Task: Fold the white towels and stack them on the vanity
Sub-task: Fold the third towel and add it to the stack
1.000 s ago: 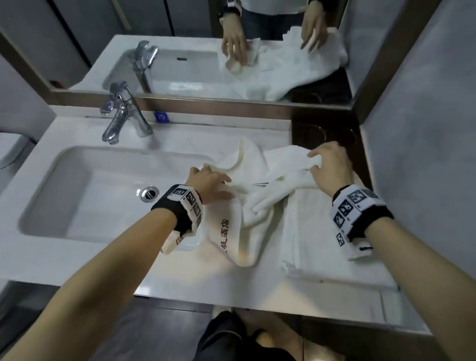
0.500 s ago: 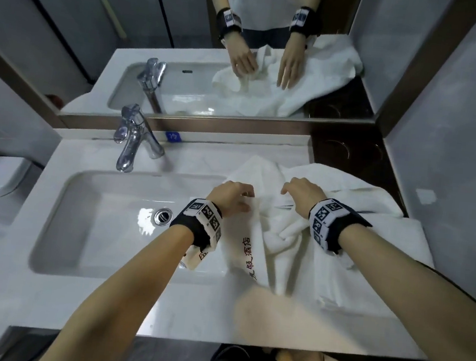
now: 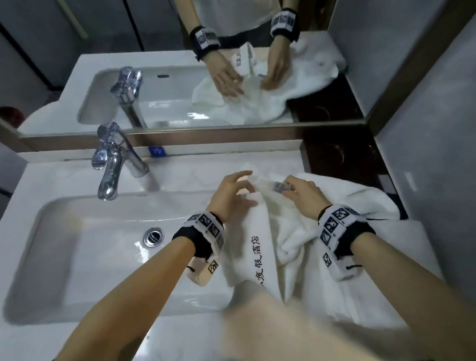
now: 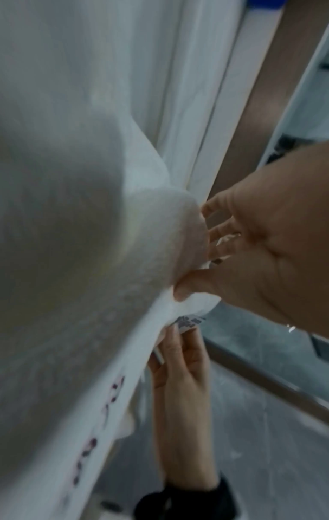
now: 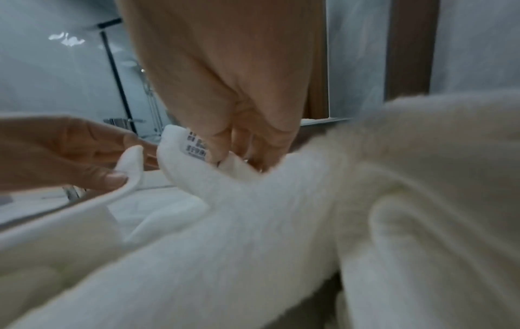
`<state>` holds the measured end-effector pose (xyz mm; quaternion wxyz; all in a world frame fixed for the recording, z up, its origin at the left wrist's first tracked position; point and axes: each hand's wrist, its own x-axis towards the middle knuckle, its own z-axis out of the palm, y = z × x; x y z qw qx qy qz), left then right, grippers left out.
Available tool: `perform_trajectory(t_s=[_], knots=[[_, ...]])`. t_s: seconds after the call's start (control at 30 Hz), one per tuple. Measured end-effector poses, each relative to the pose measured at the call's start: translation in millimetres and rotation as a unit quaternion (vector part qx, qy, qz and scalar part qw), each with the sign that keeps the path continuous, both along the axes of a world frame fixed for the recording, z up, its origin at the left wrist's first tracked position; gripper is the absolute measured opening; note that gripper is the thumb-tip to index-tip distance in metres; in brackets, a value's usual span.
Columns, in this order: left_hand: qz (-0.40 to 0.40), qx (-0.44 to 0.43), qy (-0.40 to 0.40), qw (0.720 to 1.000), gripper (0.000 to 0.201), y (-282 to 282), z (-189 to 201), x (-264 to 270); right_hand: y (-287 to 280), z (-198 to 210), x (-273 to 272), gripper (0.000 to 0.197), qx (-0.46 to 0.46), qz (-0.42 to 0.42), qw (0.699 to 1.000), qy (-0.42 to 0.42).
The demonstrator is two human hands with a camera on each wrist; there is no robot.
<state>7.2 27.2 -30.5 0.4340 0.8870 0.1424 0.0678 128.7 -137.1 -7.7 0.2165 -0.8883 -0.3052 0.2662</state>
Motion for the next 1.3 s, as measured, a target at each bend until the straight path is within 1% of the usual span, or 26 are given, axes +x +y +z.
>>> perform_trajectory(t_s=[0.07, 0.13, 0.23, 0.3, 0.37, 0.4, 0.53, 0.6, 0.63, 0.67, 0.73, 0.83, 0.97, 1.07, 1.13, 1.23, 1.3], knots=[[0.021, -0.061, -0.03, 0.997, 0.021, -0.7, 4.5, 4.7, 0.4, 1.6, -0.7, 0.012, 0.044, 0.013, 0.998, 0.035], [0.021, -0.109, -0.04, 0.993, 0.022, -1.5, 12.4, 11.0, 0.1, 4.4, -1.1, 0.012, 0.085, 0.018, 0.994, 0.064], [0.007, -0.101, -0.044, 0.994, 0.018, -0.9, 20.0, 15.7, -2.7, 7.8, -3.6, 0.012, 0.12, 0.012, 0.986, 0.115], [0.007, -0.087, -0.047, 0.995, 0.019, 1.0, 19.8, 17.1, -3.9, 7.5, -4.3, 0.013, 0.155, -0.02, 0.977, 0.145], [0.018, -0.068, -0.054, 0.996, 0.015, -0.1, 19.7, 19.1, -4.7, 7.8, -3.9, 0.02, 0.19, -0.046, 0.971, 0.135], [0.024, -0.064, -0.061, 0.996, 0.013, -1.5, 21.2, 20.4, -4.1, 9.2, -4.1, 0.024, 0.198, -0.045, 0.972, 0.123], [0.043, -0.093, -0.091, 0.991, 0.011, -3.8, 28.2, 26.5, -3.0, 13.3, -11.9, 0.043, 0.158, 0.001, 0.984, 0.086], [0.043, -0.105, -0.093, 0.989, 0.01, -3.6, 33.4, 28.9, -2.1, 15.0, -17.0, 0.061, 0.124, 0.023, 0.988, 0.087], [0.044, -0.106, -0.095, 0.989, 0.01, -3.1, 36.1, 29.8, -0.4, 15.6, -19.1, 0.065, 0.102, 0.029, 0.991, 0.085], [0.047, -0.102, -0.097, 0.989, 0.011, -2.3, 39.1, 30.0, 1.3, 15.0, -21.0, 0.063, 0.083, 0.034, 0.993, 0.08], [0.056, -0.088, -0.108, 0.989, 0.014, 2.0, 45.2, 30.3, 3.2, 12.2, -22.9, 0.053, 0.056, 0.049, 0.994, 0.075], [0.08, -0.054, -0.14, 0.985, 0.014, 16.0, 56.0, 31.1, -2.6, 7.3, -22.3, 0.038, 0.052, 0.061, 0.993, 0.086], [0.131, -0.064, -0.17, 0.974, 0.011, 36.5, 69.1, 29.5, -15.9, 5.7, -3.9, 0.034, -0.013, 0.077, 0.997, 0.001], [0.199, -0.084, -0.191, 0.957, 0.01, 52.8, 71.2, 27.7, -24.8, 11.2, 15.1, 0.025, -0.038, 0.087, 0.993, -0.076], [0.241, -0.087, -0.207, 0.944, 0.009, 62.8, 71.5, 27.9, -28.9, 15.1, 27.0, 0.026, -0.035, 0.088, 0.99, -0.107], [0.272, -0.103, -0.229, 0.929, 0.01, 71.9, 75.7, 29.9, -29.4, 20.2, 42.7, 0.03, -0.062, 0.097, 0.982, -0.149], [0.292, -0.113, -0.237, 0.92, 0.009, 75.9, 80.4, 32.4, -29.0, 23.6, 51.2, 0.034, -0.087, 0.088, 0.981, -0.15]])
